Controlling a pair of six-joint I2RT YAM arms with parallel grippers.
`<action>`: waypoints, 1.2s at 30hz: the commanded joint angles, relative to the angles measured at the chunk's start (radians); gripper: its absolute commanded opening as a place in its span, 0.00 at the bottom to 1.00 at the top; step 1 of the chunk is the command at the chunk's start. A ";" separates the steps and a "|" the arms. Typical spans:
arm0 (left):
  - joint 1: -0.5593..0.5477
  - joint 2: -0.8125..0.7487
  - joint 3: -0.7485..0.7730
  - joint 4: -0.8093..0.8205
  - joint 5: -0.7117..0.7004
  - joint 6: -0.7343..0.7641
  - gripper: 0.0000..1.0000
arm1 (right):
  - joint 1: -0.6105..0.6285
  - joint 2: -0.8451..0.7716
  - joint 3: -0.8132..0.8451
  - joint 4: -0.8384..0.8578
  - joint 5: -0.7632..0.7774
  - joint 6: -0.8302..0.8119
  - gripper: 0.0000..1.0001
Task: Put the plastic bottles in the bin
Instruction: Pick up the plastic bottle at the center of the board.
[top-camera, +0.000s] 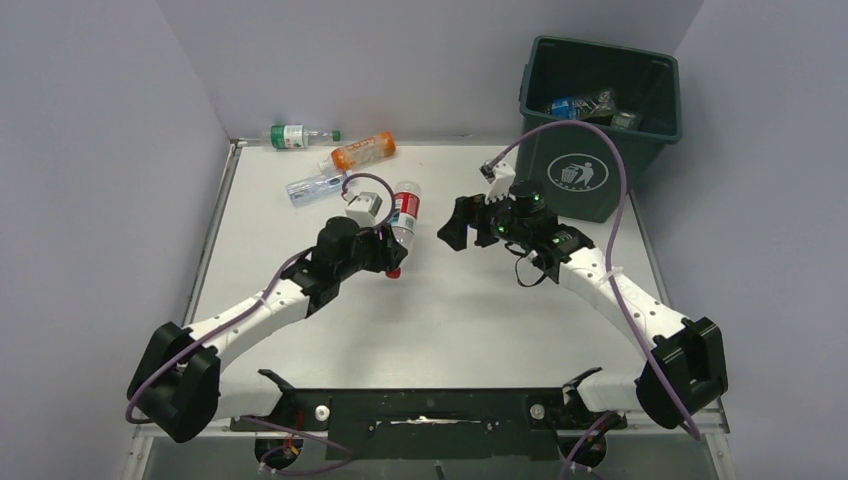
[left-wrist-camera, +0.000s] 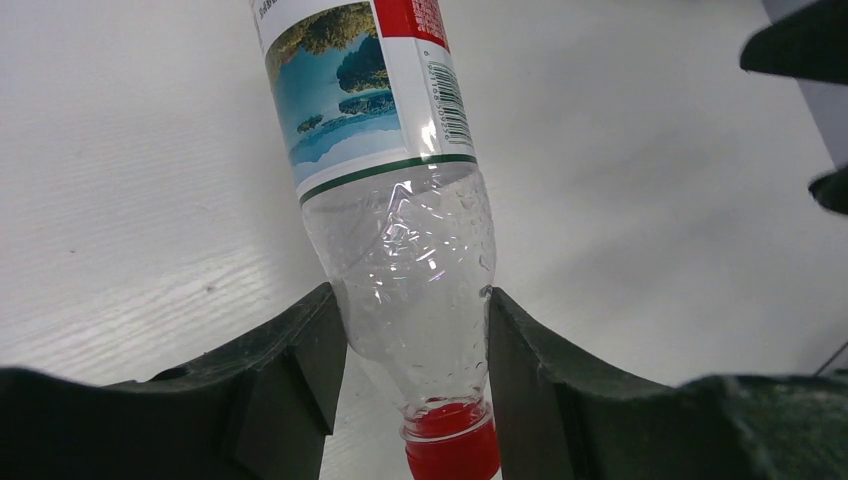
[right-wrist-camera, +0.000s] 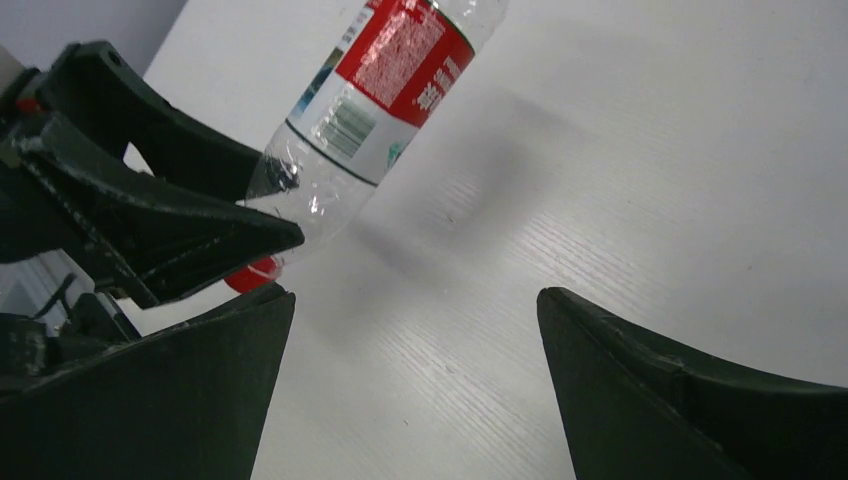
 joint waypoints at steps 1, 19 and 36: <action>-0.042 -0.091 -0.038 0.057 0.073 -0.018 0.46 | -0.054 0.015 0.035 0.162 -0.192 0.140 0.98; -0.162 -0.330 -0.177 0.155 0.046 -0.035 0.47 | -0.021 0.079 -0.023 0.300 -0.209 0.305 0.98; -0.250 -0.227 -0.155 0.218 0.032 -0.025 0.47 | -0.001 0.083 -0.101 0.478 -0.270 0.376 0.86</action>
